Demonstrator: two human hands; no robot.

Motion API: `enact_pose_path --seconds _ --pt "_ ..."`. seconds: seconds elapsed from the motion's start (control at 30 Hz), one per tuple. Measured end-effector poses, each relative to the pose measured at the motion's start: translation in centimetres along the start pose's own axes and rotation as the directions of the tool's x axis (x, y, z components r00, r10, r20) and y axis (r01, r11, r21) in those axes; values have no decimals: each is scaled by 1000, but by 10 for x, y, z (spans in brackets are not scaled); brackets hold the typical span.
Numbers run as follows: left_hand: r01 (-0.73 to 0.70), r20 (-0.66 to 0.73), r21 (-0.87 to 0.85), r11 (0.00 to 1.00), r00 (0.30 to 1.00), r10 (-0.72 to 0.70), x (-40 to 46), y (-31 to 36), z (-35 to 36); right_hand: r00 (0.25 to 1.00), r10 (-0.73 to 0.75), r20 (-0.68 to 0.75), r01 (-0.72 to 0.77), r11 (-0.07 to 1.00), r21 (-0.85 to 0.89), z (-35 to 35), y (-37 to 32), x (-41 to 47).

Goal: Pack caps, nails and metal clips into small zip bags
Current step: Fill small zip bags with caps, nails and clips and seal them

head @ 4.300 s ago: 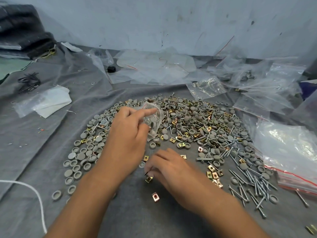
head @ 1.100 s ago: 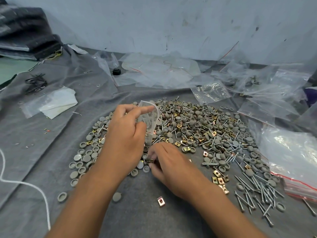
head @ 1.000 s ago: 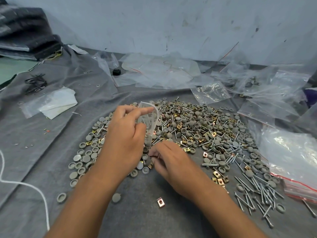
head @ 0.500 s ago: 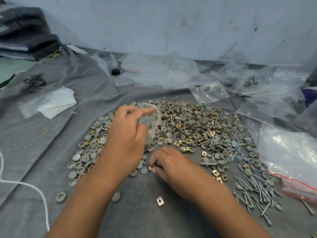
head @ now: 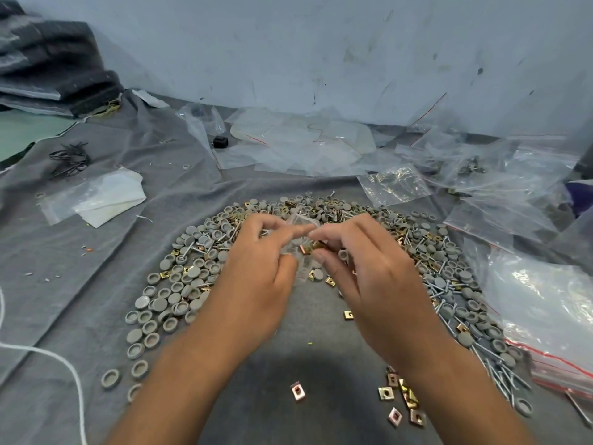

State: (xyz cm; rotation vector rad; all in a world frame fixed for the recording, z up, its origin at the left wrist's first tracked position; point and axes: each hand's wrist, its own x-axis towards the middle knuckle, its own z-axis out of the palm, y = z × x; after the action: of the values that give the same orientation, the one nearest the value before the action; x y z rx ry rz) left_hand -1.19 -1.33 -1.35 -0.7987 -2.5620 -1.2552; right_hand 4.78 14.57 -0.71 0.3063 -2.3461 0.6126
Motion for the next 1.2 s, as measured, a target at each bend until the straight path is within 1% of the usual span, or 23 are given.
enact_pose_path --seconds 0.07,0.13,0.2,0.27,0.3,0.33,0.37,0.4,0.43,0.47,0.5,0.53,0.57,0.67,0.7,0.8,0.87,1.0,1.13,1.2 --pt "-9 25 1 1000 1000 9 -1 1 1 999 8 -44 -8 1000 2 2 1 -2" --pt "3 40 -20 1000 999 -2 -1 2 1 993 -20 -114 17 1000 -25 4 2 -3" --pt "12 44 -48 999 999 -10 -2 4 2 995 -37 -94 34 999 -33 5 2 -3" --pt "10 45 -52 999 999 -7 -2 5 2 994 42 -101 -37 998 55 2 8 -1" --pt "13 46 -50 999 999 -10 -2 5 2 987 111 -119 -100 990 94 -2 14 -1" --pt "17 45 -49 999 999 -15 -2 4 2 978 188 -93 -178 978 105 -7 23 -2" --pt "20 44 -47 999 999 -18 -2 3 2 963 267 14 -268 961 72 -11 32 -5" --pt "19 43 -46 999 999 -17 -2 3 2 919 341 196 -346 938 -9 -14 41 -9" --pt "16 44 -46 999 999 -14 -2 3 2 832 396 388 -379 917 -123 -15 48 -14" --pt "15 47 -46 999 999 -13 -2 4 3 732 428 529 -362 903 -230 -13 52 -19" --pt "16 51 -44 999 999 -14 -2 4 3 661 440 608 -327 898 -294 -11 54 -24" --pt "19 54 -42 999 998 -17 -2 4 3 630 441 639 -310 898 -314 -8 55 -28" --pt "24 55 -43 999 998 -21 -2 4 3 628 439 642 -307 898 -314 -6 56 -31" --pt "26 57 -49 998 998 -24 -2 6 4 654 418 631 -309 908 -282 -6 58 -34" --pt "26 57 -51 998 998 -24 -2 6 3 671 417 613 -321 909 -267 -6 59 -34" --pt "36 56 -58 998 998 -32 -2 7 4 755 432 493 -349 901 -257 -3 62 -27" --pt "38 54 -62 997 998 -35 -3 7 4 771 421 477 -342 907 -247 0 63 -23" --pt "33 43 -75 997 999 -30 -4 7 2 797 348 494 -254 935 -249 5 66 -25" --pt "27 34 -73 997 999 -25 -4 5 2 832 256 493 -121 949 -290 7 68 -28" --pt "25 38 -78 997 999 -22 -4 5 2 844 234 482 -105 954 -279 7 68 -29"
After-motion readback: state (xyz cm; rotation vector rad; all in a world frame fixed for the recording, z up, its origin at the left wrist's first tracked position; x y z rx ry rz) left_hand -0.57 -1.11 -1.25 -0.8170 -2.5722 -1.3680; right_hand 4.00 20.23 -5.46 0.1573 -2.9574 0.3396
